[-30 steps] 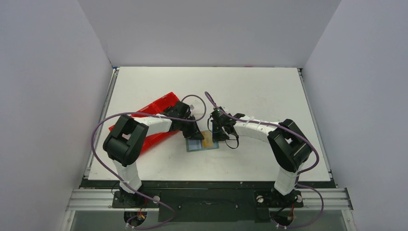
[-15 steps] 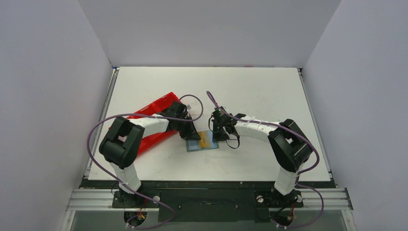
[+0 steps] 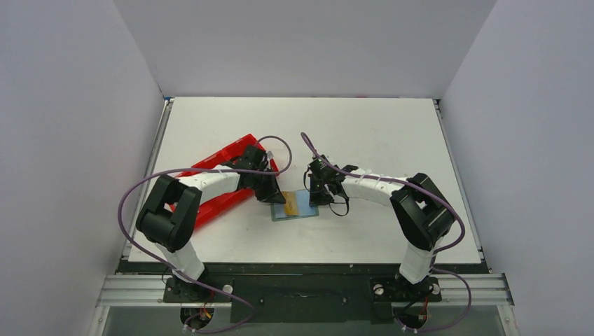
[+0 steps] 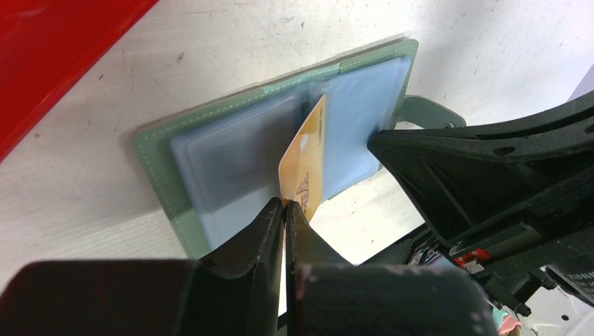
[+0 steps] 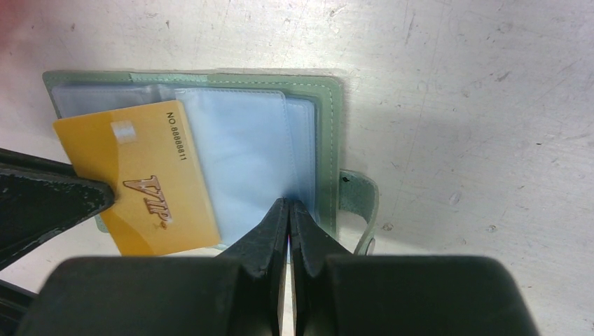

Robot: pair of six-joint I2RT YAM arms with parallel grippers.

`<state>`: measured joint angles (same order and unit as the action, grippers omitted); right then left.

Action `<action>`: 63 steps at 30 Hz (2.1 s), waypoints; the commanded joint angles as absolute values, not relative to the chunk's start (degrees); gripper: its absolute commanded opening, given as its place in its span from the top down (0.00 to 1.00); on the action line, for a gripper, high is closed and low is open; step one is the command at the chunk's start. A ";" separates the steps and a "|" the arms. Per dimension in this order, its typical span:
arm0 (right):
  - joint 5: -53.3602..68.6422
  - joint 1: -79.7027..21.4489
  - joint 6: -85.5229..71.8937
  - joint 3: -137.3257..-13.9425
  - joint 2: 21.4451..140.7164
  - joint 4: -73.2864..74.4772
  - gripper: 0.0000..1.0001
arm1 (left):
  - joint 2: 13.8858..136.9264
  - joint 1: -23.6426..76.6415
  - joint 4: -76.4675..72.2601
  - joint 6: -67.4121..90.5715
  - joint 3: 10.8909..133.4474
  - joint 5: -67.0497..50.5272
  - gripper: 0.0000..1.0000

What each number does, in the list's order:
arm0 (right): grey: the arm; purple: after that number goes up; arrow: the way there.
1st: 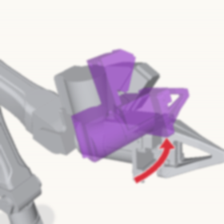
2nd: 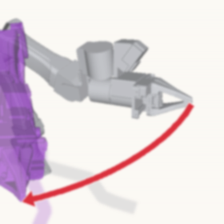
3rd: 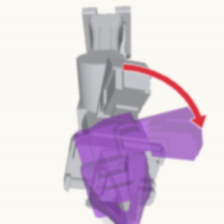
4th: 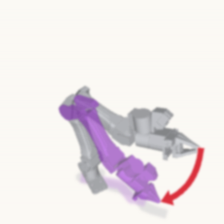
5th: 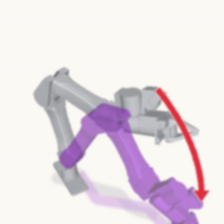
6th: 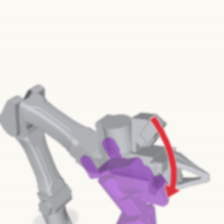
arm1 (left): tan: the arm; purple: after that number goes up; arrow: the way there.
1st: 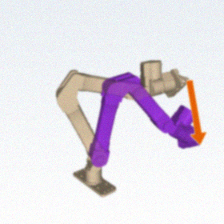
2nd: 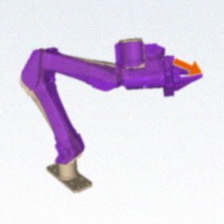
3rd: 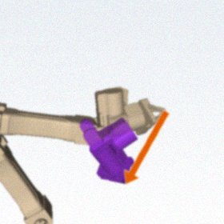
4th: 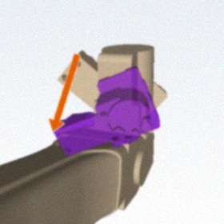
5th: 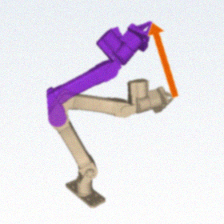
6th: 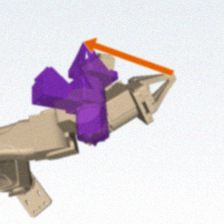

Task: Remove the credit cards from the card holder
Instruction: Remove the credit card from the card holder, then place the credit card in the storage box.

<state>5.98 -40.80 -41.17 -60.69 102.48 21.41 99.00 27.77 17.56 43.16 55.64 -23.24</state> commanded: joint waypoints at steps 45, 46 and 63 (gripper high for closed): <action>2.29 -35.88 -39.51 -67.35 84.69 28.03 0.49 | 84.50 0.29 37.08 37.19 67.31 -7.02 1.00; 2.20 -35.87 -39.36 -67.37 84.58 28.08 0.49 | 85.20 0.28 36.19 37.03 67.14 -7.16 1.00; 1.18 -35.90 -39.63 -67.04 82.83 29.00 0.49 | 90.61 -4.33 31.03 33.85 65.27 -9.80 0.89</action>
<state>2.83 -36.03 -39.59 -67.48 86.00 29.32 90.59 -3.84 33.80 35.22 64.36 -9.06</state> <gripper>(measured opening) 0.512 0.043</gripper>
